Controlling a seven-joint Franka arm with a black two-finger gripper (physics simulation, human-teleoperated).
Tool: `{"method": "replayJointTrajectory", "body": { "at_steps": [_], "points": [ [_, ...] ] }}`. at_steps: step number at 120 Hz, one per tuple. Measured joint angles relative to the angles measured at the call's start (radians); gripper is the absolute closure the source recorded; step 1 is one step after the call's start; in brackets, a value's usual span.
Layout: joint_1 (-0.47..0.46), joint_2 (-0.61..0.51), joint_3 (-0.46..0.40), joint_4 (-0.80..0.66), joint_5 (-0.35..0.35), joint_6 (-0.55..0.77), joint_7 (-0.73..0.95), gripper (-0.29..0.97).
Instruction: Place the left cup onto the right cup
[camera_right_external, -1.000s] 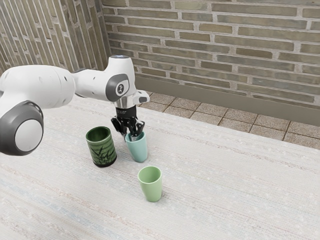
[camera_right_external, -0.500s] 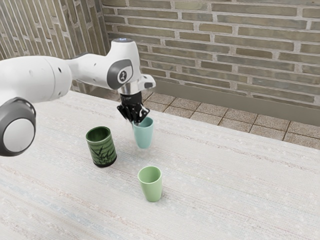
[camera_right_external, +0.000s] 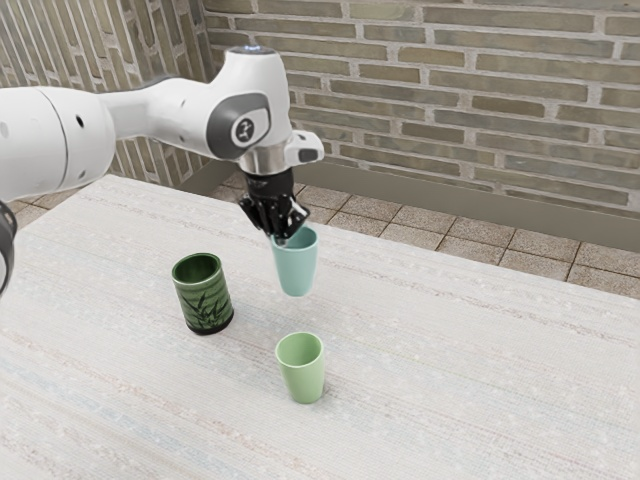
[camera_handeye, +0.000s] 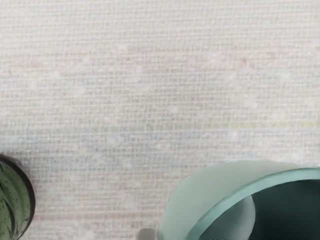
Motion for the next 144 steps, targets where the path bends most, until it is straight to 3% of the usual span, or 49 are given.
{"method": "replayJointTrajectory", "body": {
  "at_steps": [85, 144],
  "points": [
    [-0.120, -0.219, 0.000, -0.289, 0.001, 0.078, -0.098, 0.79],
    [-0.127, -0.241, 0.001, -0.369, -0.006, 0.098, -0.154, 0.79]
  ]
}}
